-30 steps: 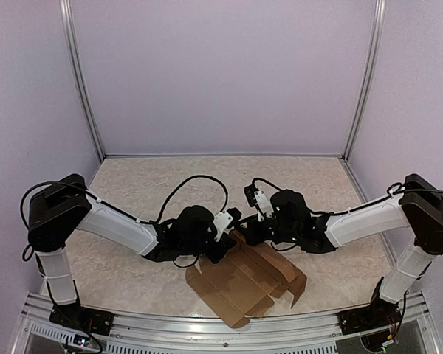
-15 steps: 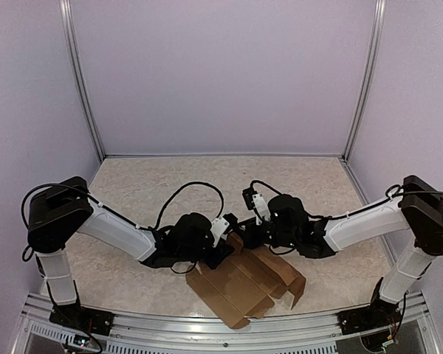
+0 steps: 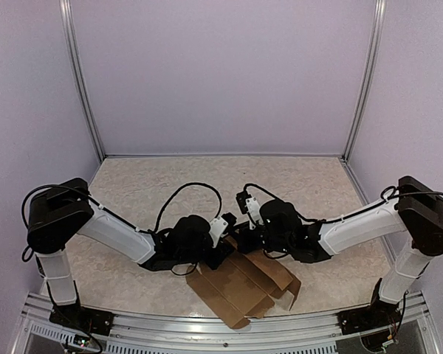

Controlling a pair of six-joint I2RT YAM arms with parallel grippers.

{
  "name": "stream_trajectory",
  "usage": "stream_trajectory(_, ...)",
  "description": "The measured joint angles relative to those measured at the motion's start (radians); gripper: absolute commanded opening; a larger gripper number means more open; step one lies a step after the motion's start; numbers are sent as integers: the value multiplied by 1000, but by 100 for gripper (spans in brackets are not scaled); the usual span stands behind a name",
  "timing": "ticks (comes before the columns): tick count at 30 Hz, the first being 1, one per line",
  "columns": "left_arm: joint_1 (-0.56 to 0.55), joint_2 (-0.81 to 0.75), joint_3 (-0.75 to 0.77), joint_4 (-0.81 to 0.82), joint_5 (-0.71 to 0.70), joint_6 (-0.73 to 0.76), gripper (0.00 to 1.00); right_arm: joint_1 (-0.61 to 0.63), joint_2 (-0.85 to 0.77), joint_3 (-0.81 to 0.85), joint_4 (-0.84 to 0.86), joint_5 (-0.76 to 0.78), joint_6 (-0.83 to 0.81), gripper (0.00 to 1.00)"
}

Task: Fold the paper box

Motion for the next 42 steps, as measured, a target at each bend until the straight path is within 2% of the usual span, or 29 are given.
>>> stream_trajectory(7, -6, 0, 0, 5, -7, -11, 0, 6, 2, 5, -8, 27, 0, 0)
stream_trajectory(14, -9, 3, 14, -13, -37, -19, 0, 7, -15, 2, -29, 53, 0, 0)
stream_trajectory(19, -9, 8, 43, -58, -92, -56, 0, 7, -90, -39, -82, 84, -5, 15)
stream_trajectory(25, -9, -19, 51, -137, -166, -105, 0, 8, -285, -62, -235, 120, -42, 21)
stream_trajectory(33, -10, -35, 155, -339, -266, -230, 0, 8, -559, -48, -482, 159, -66, 18)
stream_trajectory(40, -27, -37, 238, -493, -339, -353, 0, 8, -596, -32, -669, 192, 19, 23)
stream_trajectory(42, -33, -38, 238, -525, -349, -380, 0, 7, -595, -29, -697, 200, 42, 28)
